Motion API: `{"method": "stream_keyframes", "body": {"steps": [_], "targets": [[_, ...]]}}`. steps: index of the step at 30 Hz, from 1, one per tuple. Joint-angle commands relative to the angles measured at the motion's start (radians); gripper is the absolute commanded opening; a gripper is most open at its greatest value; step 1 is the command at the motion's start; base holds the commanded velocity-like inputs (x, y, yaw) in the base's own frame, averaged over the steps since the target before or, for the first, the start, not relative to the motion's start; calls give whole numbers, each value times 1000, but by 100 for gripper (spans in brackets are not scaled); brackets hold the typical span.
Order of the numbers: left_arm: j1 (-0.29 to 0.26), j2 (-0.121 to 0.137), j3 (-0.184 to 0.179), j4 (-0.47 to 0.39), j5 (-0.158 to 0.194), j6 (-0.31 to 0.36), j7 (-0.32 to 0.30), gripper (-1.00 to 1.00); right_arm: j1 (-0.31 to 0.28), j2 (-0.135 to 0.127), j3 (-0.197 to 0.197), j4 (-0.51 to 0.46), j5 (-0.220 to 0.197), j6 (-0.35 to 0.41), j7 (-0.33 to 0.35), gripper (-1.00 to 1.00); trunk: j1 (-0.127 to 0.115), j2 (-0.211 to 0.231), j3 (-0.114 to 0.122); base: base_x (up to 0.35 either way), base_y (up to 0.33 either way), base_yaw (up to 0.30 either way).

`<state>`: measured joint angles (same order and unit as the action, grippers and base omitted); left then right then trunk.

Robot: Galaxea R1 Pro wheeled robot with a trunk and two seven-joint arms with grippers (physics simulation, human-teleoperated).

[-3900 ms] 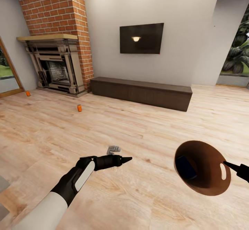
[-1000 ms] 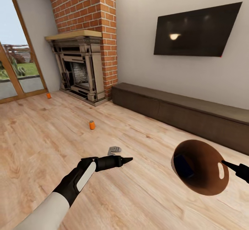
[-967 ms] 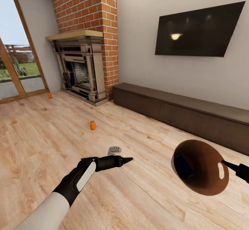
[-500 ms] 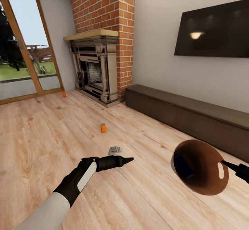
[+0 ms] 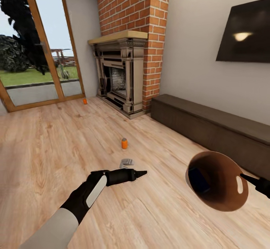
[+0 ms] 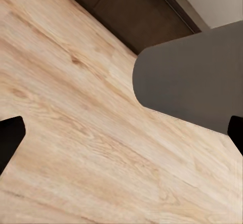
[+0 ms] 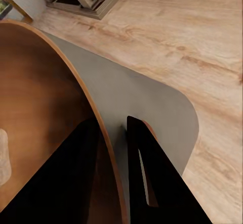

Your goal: Put the three can of soda from the living room inside the tash can in the kitchen.

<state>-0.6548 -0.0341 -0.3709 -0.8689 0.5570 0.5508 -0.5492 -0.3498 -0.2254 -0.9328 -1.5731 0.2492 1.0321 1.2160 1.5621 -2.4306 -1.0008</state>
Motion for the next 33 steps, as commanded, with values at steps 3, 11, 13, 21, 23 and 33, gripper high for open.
{"method": "stream_keyframes", "body": {"steps": [3, 11, 13, 21, 23, 33], "targets": [[0, -1, 0, 1, 0, 0, 0, 100, 0, 0, 0, -1, -22, 15, 2, -100, 0, 0, 0, 336, 0, 242], [0, -1, 0, 1, 0, 0, 0, 100, 0, 0, 0, -1, -22, 15, 2, -100, 0, 0, 0, 336, 0, 63], [1, -1, 0, 1, 0, 0, 0, 100, 0, -1, 0, -1, -22, 15, 2, -100, 0, 0, 0, 336, 0, 2], [1, -1, 0, 1, 0, 0, 0, 100, 0, -1, -5, -1, -22, 15, 1, -100, 0, 0, 0, 336, 0, 0], [0, -1, 0, 1, 0, 0, 0, 100, 0, -1, -6, -1, -22, 15, 2, -100, 0, 0, 0, 336, 0, 0], [0, -3, 0, 1, 0, 0, 0, 100, -1, -1, -6, -1, -22, 15, 2, -100, 0, 0, -12, 336, 0, -19]]}}
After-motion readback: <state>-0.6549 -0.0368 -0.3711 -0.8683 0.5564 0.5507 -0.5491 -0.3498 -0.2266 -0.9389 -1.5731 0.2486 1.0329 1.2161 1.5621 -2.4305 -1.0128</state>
